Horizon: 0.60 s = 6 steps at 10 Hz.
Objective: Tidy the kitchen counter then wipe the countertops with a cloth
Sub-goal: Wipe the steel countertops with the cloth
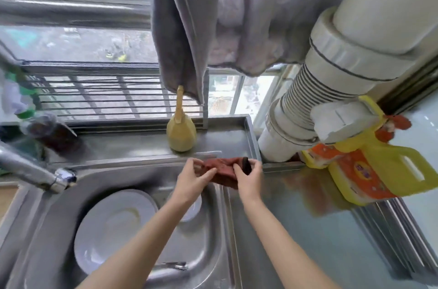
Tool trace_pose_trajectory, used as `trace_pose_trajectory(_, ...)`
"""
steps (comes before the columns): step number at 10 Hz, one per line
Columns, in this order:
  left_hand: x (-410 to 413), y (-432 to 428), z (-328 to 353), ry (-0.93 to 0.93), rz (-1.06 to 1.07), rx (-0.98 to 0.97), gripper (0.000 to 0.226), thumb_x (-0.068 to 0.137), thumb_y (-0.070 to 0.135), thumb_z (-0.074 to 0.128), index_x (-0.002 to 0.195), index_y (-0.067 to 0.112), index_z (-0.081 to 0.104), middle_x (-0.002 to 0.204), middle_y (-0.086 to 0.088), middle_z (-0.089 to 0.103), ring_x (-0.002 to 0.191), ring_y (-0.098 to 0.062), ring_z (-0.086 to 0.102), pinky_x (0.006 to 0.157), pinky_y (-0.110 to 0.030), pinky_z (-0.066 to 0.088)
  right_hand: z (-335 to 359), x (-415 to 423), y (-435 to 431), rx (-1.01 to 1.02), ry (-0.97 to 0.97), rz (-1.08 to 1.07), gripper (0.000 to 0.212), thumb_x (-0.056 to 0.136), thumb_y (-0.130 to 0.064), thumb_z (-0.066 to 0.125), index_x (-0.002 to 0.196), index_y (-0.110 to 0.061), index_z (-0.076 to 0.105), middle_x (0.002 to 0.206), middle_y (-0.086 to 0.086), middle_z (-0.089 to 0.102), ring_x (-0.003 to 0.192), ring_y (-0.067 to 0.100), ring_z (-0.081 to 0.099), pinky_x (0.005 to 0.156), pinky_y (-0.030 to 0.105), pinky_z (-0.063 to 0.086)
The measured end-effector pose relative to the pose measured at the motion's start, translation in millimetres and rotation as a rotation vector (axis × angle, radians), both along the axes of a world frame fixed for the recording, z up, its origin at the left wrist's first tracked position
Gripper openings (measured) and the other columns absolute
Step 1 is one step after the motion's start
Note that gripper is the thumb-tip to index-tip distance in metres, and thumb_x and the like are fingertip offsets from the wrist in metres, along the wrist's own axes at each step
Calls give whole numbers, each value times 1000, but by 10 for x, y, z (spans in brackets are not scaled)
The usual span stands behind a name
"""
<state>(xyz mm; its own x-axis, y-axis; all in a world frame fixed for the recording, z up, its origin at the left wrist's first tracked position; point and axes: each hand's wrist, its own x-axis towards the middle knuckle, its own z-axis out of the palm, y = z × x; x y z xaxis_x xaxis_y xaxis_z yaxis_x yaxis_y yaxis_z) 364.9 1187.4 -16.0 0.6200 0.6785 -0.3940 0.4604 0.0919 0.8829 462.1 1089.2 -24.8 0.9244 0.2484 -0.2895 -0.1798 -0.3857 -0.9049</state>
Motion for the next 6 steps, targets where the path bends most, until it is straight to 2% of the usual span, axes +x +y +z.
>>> trace_pose_trajectory(1,392,112,-163,42,89,103,30,82,26,67,101,13,48,93,-2,61,92,-20,61,86,-35,48,-66,311,232,9,-125,55,37,87,-12,61,120,-13,43,112,3,49,101,14,49,75,6,32)
trace_pose_trajectory(2,708,194,-379,108,107,211,27,84,28,64,100,16,45,95,-2,61,91,-22,60,82,-35,48,-259,528,374,-72,-247,204,41,87,-11,59,125,-13,44,117,3,43,103,11,44,79,0,25)
trace_pose_trajectory(3,916,295,-572,228,60,447,23,88,27,59,103,14,46,101,-3,59,87,-20,56,72,-31,42,-552,692,457,-198,-367,357,47,87,-9,59,131,-12,44,131,7,38,119,17,41,97,13,28)
trace_pose_trajectory(4,1014,338,-665,410,-7,744,20,91,32,53,101,15,51,104,-3,57,91,-23,57,74,-34,41,-752,716,482,-503,-579,443,39,87,-18,61,125,-10,55,135,10,45,121,26,44,103,33,36)
trace_pose_trajectory(5,1122,351,-662,508,-23,750,22,93,31,50,106,15,55,109,-4,59,101,-23,57,78,-34,40,-740,712,552,-627,-673,452,31,87,-24,60,114,-9,63,131,12,53,118,31,49,102,39,38)
trace_pose_trajectory(6,1099,320,-605,561,-56,734,30,94,35,47,114,14,52,118,-5,57,110,-23,53,85,-35,39,-651,729,556,-700,-567,561,41,95,-32,45,132,-14,48,146,8,35,134,27,30,113,36,22)
